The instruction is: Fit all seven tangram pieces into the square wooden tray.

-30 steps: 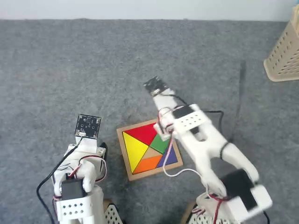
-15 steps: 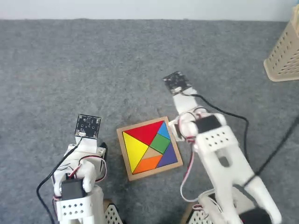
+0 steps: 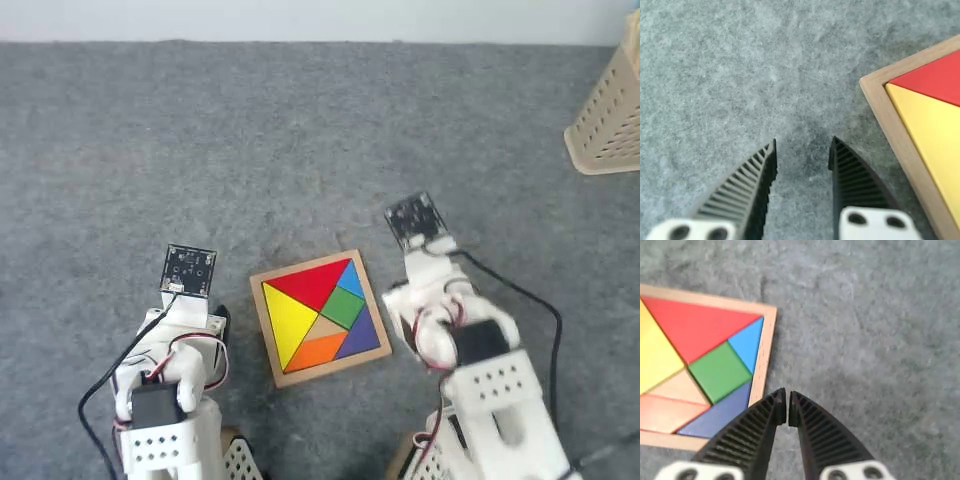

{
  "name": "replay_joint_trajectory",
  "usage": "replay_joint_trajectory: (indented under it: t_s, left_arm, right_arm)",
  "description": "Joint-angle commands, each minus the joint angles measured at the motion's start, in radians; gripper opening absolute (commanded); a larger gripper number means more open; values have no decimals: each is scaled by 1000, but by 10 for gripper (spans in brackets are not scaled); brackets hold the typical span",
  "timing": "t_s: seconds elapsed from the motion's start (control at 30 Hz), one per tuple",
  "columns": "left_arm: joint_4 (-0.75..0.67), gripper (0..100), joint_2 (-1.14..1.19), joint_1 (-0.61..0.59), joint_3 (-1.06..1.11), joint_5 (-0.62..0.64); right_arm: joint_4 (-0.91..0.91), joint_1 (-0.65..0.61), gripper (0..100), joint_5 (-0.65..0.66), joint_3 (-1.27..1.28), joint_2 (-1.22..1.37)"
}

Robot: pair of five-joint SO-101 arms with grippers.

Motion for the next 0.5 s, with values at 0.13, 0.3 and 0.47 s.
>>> replay_joint_trajectory:
  t_s: [0.13, 0.3, 0.47]
  left_arm:
    - [5, 168, -6, 0, -12, -5]
    - [5, 168, -6, 0, -12, -5]
    - [5, 168, -6, 0, -12, -5]
  right_arm:
    - [-107, 18, 6, 15, 267, -426]
    - [-110, 35, 6, 20, 477, -751]
    - [-73, 120, 6, 20, 476, -687]
